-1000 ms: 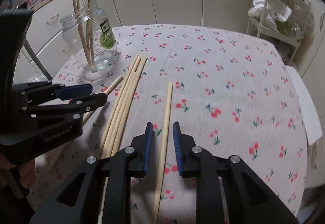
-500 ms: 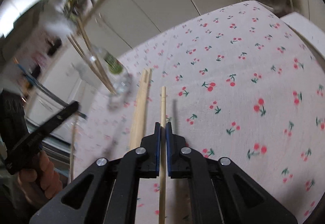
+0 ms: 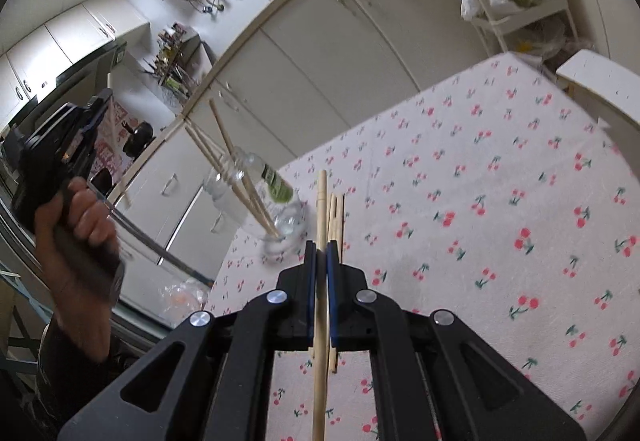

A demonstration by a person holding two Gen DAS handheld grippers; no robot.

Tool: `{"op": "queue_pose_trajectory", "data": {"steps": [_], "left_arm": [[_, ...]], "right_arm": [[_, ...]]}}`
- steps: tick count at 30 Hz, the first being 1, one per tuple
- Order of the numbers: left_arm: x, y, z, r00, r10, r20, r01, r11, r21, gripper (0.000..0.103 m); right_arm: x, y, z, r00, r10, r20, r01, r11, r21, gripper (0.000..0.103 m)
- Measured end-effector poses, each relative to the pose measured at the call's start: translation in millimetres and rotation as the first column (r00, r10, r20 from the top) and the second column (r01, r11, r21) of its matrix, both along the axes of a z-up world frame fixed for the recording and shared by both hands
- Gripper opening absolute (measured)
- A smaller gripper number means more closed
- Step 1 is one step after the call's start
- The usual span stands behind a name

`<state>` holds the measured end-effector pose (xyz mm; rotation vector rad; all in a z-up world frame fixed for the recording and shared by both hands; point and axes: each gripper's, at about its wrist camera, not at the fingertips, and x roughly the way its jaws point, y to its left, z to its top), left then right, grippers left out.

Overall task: Organize utensils
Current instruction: 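Lift both held sticks upright and carry them above the glass jar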

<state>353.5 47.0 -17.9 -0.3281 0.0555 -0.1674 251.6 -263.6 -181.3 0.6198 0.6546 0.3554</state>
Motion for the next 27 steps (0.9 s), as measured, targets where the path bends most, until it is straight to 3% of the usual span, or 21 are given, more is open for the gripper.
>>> {"op": "queue_pose_trajectory", "data": {"steps": [13,27], "left_arm": [[51.4,-13.3,-28.7,0.989,0.143,0.045,-0.145,0.989,0.041,0.005],[54.8,-26.1,-70.0,0.982,0.181,0.049,-0.186,0.974,0.131,0.005]], "right_arm": [[-1.6,-12.0,7.5,0.997,-0.047,0.061,0.046,0.999,0.017,0.006],[-0.3,-16.1,5.3,0.995,-0.06,0.075,0.058,0.998,0.032,0.006]]}}
